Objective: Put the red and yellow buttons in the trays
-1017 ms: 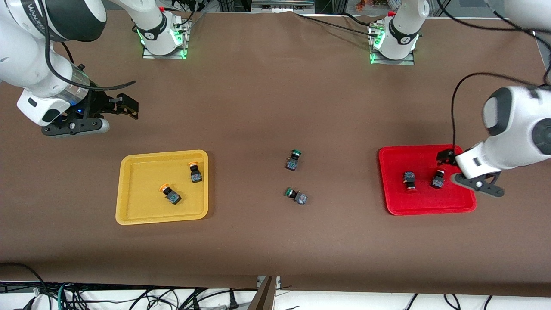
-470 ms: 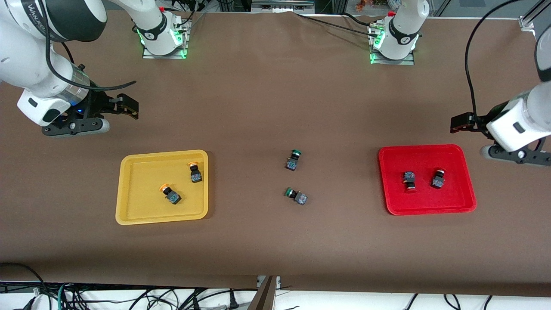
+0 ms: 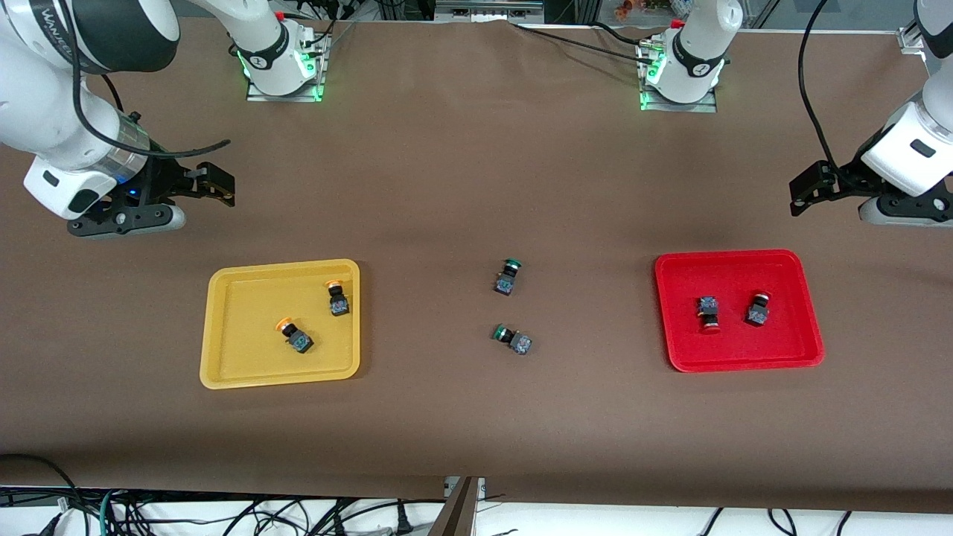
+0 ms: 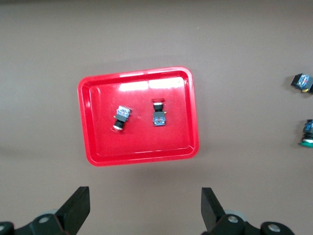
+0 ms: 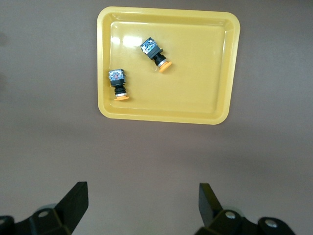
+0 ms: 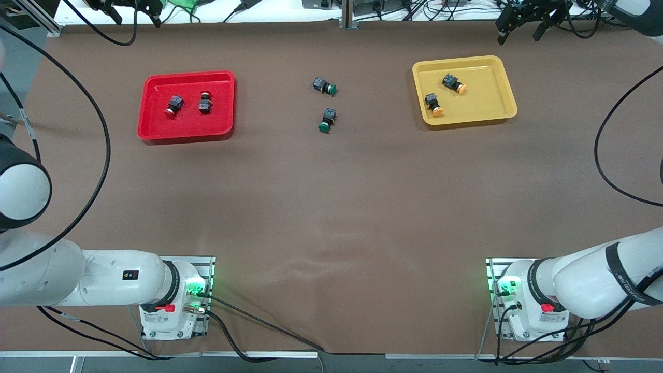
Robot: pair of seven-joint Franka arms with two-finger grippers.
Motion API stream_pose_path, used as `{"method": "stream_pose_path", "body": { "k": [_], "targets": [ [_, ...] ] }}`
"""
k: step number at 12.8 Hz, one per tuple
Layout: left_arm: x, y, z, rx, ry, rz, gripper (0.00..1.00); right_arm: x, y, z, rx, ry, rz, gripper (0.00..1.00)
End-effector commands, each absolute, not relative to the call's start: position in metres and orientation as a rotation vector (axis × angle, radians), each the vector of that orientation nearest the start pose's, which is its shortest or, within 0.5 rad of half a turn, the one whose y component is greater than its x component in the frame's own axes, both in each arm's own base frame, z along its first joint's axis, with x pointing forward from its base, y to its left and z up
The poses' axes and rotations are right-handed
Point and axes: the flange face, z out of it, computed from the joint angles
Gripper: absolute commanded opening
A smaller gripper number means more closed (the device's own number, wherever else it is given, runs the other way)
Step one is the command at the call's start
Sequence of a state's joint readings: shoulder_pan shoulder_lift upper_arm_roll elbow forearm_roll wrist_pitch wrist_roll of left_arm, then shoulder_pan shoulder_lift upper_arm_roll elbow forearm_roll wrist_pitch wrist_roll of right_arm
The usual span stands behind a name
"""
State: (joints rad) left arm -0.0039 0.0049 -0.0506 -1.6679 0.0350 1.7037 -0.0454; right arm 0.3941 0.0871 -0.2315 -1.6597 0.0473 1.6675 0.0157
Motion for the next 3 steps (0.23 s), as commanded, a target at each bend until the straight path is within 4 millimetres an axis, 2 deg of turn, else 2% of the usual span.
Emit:
{"method": "stream_pose_path", "body": {
  "k": [1,3],
  "targets": [
    [0.5584,-0.0406,0.5833,-3.128,-0.021,-0.043,1.00,0.5708,0.1024,0.5522,-3.117,-0.259,0.095,1.00],
    [0.5553,-0.0494,0.5839,-3.122,0.001,-0.013,1.00,0.5719,0.1088,0.5531,-3.115,-0.251,0.090,1.00]
  ]
}}
